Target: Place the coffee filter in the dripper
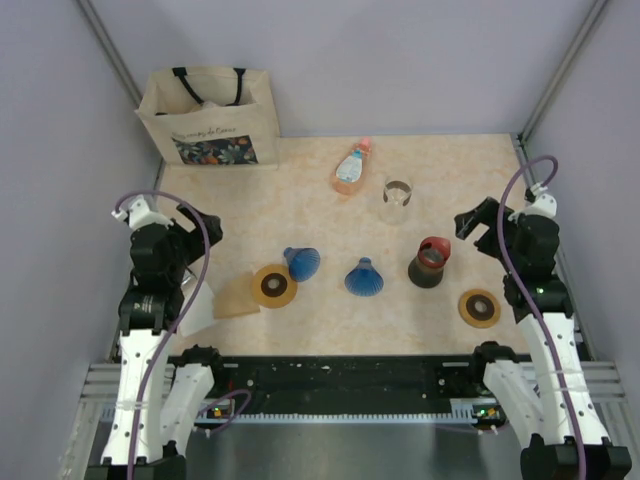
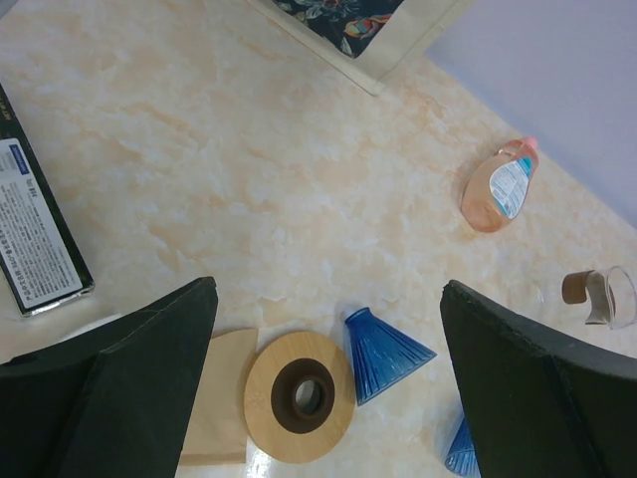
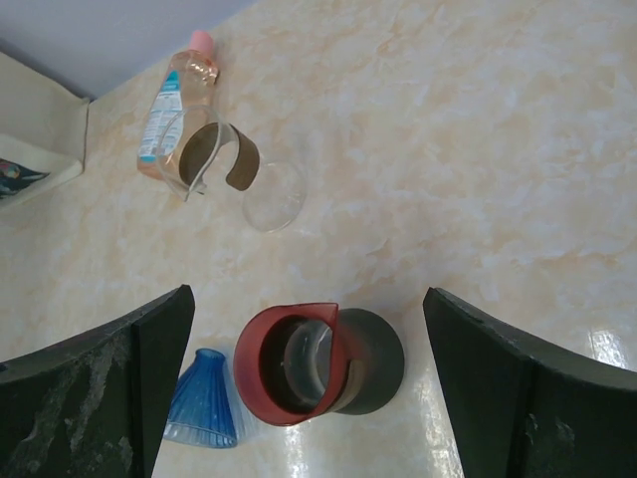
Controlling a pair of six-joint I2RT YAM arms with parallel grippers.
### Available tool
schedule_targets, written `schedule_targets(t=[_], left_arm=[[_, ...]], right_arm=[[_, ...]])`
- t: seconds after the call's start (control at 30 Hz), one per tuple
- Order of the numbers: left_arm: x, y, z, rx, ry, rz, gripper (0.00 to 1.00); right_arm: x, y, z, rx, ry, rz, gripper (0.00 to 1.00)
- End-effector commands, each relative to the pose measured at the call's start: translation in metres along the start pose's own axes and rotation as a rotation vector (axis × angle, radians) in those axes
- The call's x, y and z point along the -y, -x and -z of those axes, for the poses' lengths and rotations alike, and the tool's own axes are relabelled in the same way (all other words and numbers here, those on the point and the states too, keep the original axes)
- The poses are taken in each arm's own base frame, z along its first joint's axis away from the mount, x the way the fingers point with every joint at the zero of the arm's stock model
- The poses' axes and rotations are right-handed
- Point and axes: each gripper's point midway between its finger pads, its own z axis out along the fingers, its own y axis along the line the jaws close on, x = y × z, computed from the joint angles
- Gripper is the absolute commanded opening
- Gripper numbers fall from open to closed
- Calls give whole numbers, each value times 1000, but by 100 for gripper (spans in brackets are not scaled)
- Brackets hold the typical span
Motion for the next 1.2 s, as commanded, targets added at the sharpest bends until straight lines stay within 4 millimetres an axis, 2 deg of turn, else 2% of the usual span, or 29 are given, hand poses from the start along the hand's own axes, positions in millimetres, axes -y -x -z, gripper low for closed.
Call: schedule_targets(t=[0.0,0.13,0.2,0.23,0.3,0.4,0.47,0.53,0.63,0.73,0.77,0.87,0.93,1.0,1.17], left_arm=[[21,-2,-2,-30,-116,-25,99],[35,-14,-6,-63,-209,-10,99],[43,-21,-10,-92,-270,-9,99],[46,-25,-11,-110,-288,-10,99],[46,-31,-15,-143,-290,-16,99],[42,-41,-20,-181,-281,-12,99],[39,-46,-22,-192,-276,-7,99],[34,-52,-23,-207,-252,3,99],[33,-65,-22,-255,-257,38,99],[15,-93,-28,-330,-172,95,99],[4,-105,-32,-360,-117,110,97],[-6,-142,-34,-456,-27,63,95],[-2,-160,-37,-498,-2,15,93],[-2,-177,-40,-555,36,-29,88],[-22,-211,-53,-695,179,-87,66]], right_arm=[[-33,21,14,54,157,62,99],[-69,24,21,77,379,181,99],[-97,19,27,55,561,190,99],[-121,6,40,-14,742,217,99],[-147,-19,54,-173,923,249,99],[-157,-59,30,-256,773,419,99],[-168,-92,27,-305,745,559,99],[-170,-118,23,-358,727,647,99],[-166,-138,9,-388,646,739,99],[-164,-143,-3,-410,592,738,99],[-164,-145,-5,-417,586,734,99],[-161,-148,-8,-424,570,728,99],[-160,-144,-10,-398,554,724,99],[-159,-141,-10,-375,550,717,99],[-161,-134,-3,-333,572,697,99]])
